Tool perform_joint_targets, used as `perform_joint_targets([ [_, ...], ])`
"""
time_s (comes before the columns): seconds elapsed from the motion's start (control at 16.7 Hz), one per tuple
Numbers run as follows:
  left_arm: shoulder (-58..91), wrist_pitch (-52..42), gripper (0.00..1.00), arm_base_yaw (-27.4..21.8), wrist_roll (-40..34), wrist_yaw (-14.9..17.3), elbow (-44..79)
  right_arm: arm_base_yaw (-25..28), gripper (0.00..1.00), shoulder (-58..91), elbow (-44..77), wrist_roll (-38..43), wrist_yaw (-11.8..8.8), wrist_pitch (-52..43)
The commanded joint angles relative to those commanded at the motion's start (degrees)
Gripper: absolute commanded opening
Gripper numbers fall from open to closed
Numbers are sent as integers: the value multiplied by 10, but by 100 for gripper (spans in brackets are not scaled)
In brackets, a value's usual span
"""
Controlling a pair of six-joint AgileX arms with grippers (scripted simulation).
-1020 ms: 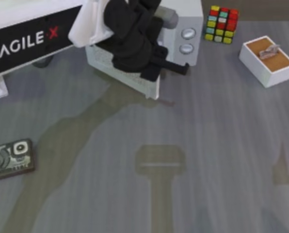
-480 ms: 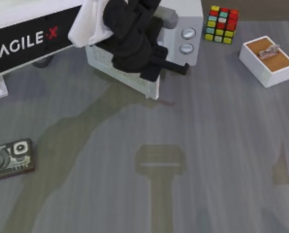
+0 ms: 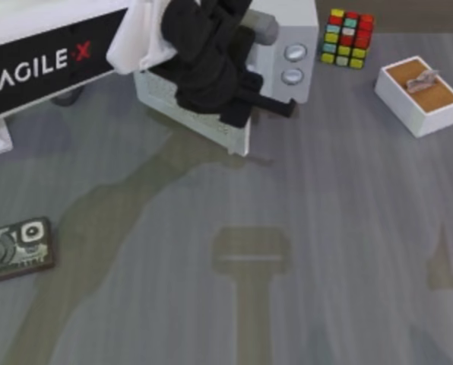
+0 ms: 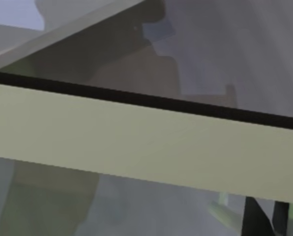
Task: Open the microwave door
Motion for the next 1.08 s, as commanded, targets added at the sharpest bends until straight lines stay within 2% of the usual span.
perform_joint_targets([
  [0.48,-46,18,0,25,77,40,-59,0,100,0,0,0,0,0],
  [1.08,-46,19,0,25,78,40,-60,0,100,0,0,0,0,0],
])
